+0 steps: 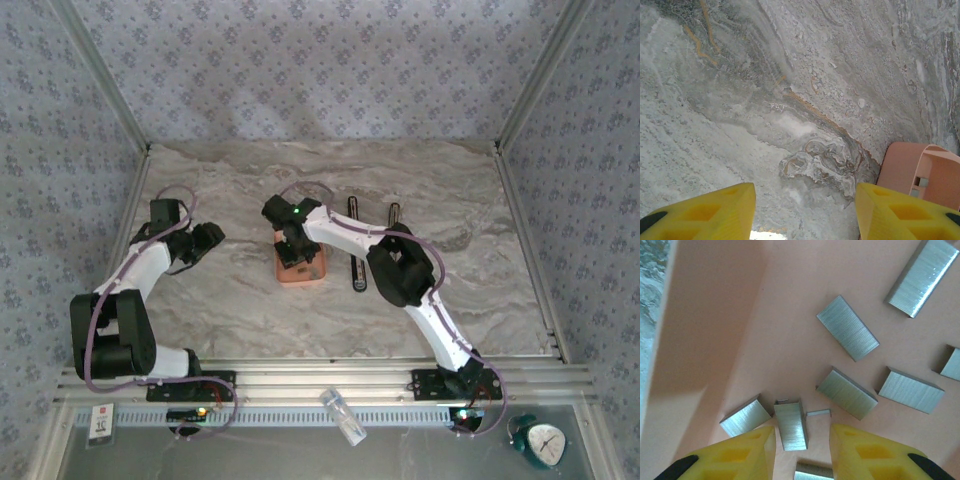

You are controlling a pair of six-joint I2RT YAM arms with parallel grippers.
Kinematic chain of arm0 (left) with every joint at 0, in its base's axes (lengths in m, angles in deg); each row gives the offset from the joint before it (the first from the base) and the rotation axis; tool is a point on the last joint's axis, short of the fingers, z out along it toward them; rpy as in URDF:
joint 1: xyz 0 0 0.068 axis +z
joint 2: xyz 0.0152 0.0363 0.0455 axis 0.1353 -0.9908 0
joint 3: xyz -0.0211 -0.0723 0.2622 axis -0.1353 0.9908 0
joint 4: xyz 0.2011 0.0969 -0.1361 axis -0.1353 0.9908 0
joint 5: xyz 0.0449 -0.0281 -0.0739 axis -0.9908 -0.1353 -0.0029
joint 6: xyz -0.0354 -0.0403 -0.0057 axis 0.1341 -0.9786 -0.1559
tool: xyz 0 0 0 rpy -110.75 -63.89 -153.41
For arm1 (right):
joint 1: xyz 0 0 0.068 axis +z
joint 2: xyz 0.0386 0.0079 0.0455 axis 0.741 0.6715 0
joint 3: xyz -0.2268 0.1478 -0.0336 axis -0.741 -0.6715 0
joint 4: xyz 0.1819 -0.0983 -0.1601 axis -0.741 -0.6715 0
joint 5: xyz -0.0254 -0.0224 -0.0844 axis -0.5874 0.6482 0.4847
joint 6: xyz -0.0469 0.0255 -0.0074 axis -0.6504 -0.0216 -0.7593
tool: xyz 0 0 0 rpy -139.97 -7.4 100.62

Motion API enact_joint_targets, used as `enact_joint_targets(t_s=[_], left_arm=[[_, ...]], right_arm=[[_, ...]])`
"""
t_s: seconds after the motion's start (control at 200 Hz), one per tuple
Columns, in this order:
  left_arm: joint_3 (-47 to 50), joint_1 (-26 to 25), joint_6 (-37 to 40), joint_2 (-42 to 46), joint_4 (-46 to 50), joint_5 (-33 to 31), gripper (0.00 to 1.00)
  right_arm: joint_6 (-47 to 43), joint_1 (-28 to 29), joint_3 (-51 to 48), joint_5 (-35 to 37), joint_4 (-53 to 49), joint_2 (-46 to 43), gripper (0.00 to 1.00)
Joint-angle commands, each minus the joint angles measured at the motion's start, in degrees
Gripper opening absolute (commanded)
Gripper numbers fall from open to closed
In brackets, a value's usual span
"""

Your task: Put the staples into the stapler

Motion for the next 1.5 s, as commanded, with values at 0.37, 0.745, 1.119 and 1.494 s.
enact_joint_targets(t_s=[0.37, 0.745, 1.119, 1.494], left_arm=[[0.3, 0.4, 1.2, 0.0, -0.1, 0.7, 0.55], [0.3, 0.5, 1.4, 0.8, 0.2, 0.6, 0.55], [1.3, 0.3, 3.2, 4.7, 0.7, 1.3, 0.55], [2.5, -4.4, 4.3, 8.3, -0.9, 2.0, 0.56]], right_arm=[[-1.3, 0.2, 0.4, -0.6, -0.3, 3.0, 0.34], [-1.6, -0.1, 1.2, -0.2, -0.2, 4.3, 0.26], [-1.5, 0.3, -0.1, 2.4, -0.2, -1.8, 0.21], [2.2, -1.0, -11.7, 2.4, 2.7, -16.4, 0.20]])
